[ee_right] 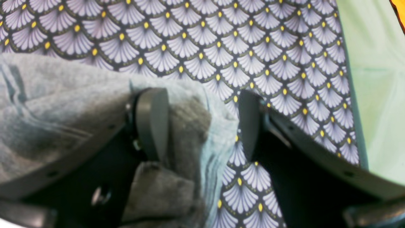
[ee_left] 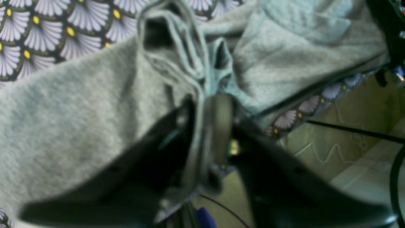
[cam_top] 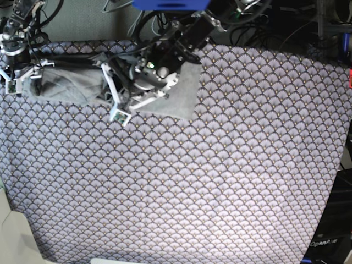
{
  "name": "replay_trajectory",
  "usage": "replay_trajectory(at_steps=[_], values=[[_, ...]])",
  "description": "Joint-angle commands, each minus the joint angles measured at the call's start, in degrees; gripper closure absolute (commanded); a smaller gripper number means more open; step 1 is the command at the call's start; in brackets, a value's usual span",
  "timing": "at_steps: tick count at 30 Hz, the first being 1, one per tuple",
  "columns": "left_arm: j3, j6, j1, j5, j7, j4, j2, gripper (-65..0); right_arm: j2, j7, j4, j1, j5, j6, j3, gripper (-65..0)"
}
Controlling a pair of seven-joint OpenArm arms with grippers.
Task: Fold the T-shirt properly
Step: 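Fold the held strip end over toward the right gripper and release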
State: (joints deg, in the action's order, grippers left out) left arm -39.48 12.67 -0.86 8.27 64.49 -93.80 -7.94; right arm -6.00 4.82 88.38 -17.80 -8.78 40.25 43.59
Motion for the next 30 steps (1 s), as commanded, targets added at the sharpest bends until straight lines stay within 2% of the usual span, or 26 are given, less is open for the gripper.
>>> replay_trajectory(at_steps=[1,4,6,9,12,15,19,22,25,30], values=[[0.06,-0.05,-0.76,0.47,-0.8,-1.1,-1.06,-18.9,-0.9,-1.52,0.98,0.09,0.82,-0.25,0.32,-35.9],[0.06,-0.05,-0.68,0.47,-0.97,-1.63,-1.06,-29.8,-0.9,-1.52,0.98,0.09,0.82,-0.25,0.32,-35.9],[0.14,-0.05,-0.5,0.47,-1.06,-1.63,-1.06,-33.6,-0.9,-1.61,0.98,0.09,0.82,-0.25,0.32,-35.9],[0.23,-0.14,-0.5,0.47,-1.15,-3.3,-1.06,-34.8,-0.9,-1.61,0.98,0.09,0.82,-0.25,0.32,-35.9],[0.76,-0.05,-0.32,0.39,-1.24,-9.37,-1.06,-36.8,-0.9,-1.7,1.34,0.18,0.82,-0.25,0.76,-35.9],[5.24,-0.14,0.29,0.39,-1.24,-14.9,-1.06,-36.8,-0.99,-1.79,1.51,0.18,0.91,-0.25,0.85,-35.9],[12.89,-0.31,1.43,0.39,-1.24,-15.17,1.57,-36.7,-1.08,-1.79,2.3,0.18,0.91,-0.25,0.93,-35.9],[16.14,-0.31,2.23,0.39,-1.24,-14.64,4.47,-36.5,-0.73,-1.61,4.76,0.09,1.0,-0.25,2.52,-35.9],[18.08,-0.31,3.9,0.39,-2.99,-14.11,7.29,-31.0,0.86,-1.79,7.67,0.18,1.0,-0.25,3.83,-35.9],[20.28,-0.31,6.89,0.47,-7.13,-12.71,9.31,-7.3,1.3,-1.26,11.36,-0.35,1.0,-0.25,4.01,-35.9]])
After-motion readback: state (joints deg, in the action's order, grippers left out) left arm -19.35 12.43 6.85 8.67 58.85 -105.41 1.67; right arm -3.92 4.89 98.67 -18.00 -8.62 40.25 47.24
